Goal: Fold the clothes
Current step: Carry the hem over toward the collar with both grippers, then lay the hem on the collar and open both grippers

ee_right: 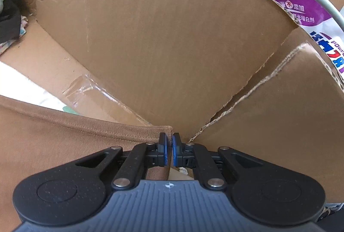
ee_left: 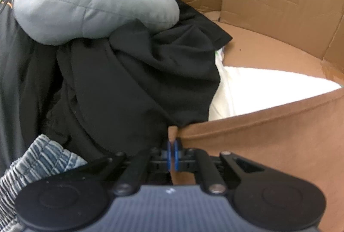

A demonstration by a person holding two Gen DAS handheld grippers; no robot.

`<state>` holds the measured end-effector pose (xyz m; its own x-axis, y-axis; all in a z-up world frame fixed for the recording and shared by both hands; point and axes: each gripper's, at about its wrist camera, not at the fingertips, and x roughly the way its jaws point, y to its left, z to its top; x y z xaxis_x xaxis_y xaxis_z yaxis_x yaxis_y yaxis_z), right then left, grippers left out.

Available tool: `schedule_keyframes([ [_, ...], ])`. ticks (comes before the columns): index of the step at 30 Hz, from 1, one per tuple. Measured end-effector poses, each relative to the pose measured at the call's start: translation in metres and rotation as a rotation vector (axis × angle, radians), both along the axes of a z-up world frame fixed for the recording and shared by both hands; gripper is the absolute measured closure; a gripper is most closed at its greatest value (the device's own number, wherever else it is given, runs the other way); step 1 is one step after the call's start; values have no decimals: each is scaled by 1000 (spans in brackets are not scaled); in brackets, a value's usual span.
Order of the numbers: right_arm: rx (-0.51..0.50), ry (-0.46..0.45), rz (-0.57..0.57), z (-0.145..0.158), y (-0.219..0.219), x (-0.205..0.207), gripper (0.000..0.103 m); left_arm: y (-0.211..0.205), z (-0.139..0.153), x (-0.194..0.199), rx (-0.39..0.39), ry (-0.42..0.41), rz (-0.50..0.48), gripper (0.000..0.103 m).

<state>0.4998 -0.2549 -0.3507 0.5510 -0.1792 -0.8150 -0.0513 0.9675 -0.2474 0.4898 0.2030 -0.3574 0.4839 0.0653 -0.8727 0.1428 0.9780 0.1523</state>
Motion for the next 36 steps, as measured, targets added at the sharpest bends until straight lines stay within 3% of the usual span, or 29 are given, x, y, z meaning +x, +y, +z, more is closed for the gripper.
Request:
schedule_keyframes([
  [9,16,5,0,-12,-3,6,99,-5,-7,0,16,-9,8,96],
  [11,6,11,-20,-14,-4,7,94,-6,-6,-1,11,-4,17,96],
  [12,31,-3,-24,-11,-6,6,91,-5,-3,-1,0,-3,26,95],
  [13,72,-21,-21,-7,-9,2,81,-5,0,-4,-12,-8,36,95],
  [15,105,-36,18,-2,-10,-5,76,-6,6,-11,-12,-26,41,88],
  [18,126,-42,89,7,-11,-22,76,-8,16,-27,-27,-48,26,86],
  [24,202,-64,114,30,-26,-72,76,-8,36,-75,-103,-81,11,79],
  [29,206,-44,161,42,-33,-117,76,-3,46,-109,-131,-80,17,78],
  [36,276,2,93,38,-57,-170,76,9,38,-156,-154,-47,44,74],
])
